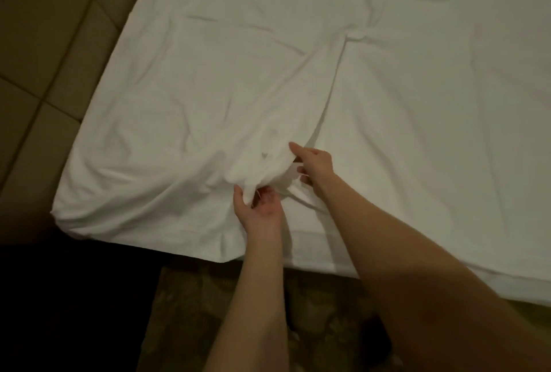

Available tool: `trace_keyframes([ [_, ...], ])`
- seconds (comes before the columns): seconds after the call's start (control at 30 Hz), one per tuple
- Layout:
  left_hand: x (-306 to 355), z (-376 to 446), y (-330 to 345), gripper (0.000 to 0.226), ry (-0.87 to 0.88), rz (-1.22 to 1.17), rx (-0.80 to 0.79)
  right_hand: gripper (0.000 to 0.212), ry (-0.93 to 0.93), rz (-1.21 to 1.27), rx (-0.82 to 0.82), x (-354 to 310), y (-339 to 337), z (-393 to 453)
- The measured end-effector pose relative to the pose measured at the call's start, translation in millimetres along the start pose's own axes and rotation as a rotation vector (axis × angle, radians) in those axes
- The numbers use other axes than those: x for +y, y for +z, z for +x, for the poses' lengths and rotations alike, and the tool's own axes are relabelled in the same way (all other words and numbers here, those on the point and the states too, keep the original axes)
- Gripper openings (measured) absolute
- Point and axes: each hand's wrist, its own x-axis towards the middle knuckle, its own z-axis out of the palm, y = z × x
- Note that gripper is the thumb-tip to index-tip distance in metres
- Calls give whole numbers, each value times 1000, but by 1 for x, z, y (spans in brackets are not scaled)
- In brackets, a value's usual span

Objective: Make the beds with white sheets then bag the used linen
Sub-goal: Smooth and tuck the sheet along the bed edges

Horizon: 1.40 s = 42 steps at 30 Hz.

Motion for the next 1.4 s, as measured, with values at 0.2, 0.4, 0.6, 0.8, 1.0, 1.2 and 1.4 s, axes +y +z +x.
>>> trace_keyframes([
  [0.2, 90, 5, 81, 11, 165, 248, -81, 15, 8, 119, -126, -55, 61, 1],
  [0.4, 136, 22, 154, 24, 345, 272, -80, 14, -10, 261, -257, -103, 116, 12],
  [0.6, 160, 60, 225, 38, 490, 271, -57, 12, -43, 303, -281, -161, 152, 57],
  [0.8, 184, 113, 278, 49, 528, 298, -83, 21, -57, 264, -252, -197, 180, 111],
  [1.0, 210, 155, 330, 37, 521, 378, -53, 28, -25, 338, -204, -215, 230, 157],
  [1.2, 242, 213, 372, 32, 479, 656, -16, 33, 13, 311, -92, -223, 265, 204],
  [1.4, 249, 257, 406, 26, 445, 853, 38, 38, -13, 360, 35, -225, 290, 241],
])
